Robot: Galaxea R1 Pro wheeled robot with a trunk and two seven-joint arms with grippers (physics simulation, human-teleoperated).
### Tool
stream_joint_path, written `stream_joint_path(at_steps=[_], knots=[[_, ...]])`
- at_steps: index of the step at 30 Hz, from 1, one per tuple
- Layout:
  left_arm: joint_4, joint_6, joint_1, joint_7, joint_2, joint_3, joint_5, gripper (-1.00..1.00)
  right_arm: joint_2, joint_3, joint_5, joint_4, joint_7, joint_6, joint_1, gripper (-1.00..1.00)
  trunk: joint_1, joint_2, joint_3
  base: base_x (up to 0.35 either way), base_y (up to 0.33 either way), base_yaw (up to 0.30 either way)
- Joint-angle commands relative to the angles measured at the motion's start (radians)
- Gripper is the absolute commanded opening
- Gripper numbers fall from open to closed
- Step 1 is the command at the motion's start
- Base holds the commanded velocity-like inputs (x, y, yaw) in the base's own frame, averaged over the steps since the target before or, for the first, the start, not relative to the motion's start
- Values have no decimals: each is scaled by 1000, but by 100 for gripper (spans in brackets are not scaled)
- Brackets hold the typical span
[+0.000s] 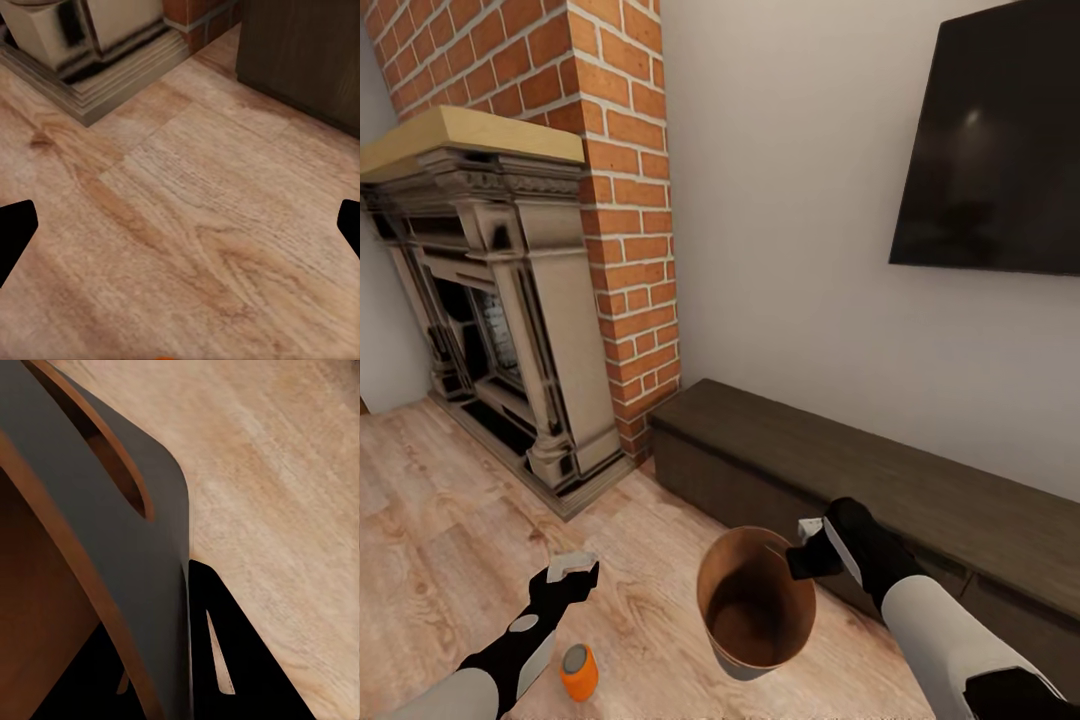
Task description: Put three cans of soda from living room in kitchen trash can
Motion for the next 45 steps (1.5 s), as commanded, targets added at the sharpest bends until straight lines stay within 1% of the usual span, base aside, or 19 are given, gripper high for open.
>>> stream_joint_path(at_steps=[1,21,45], knots=[[0,-1,0,0,0,0,0,100,1,-2,-23,0,4,3,-1,-100,4,-7,-3,0,0,0],[8,-5,2,6,1,-1,0,100,1,0,-21,-2,4,3,-4,-100,81,-147,-66,0,0,0],[17,-9,17,4,3,-2,-1,100,1,0,-23,-2,4,3,-4,-100,91,-153,-159,0,0,0]])
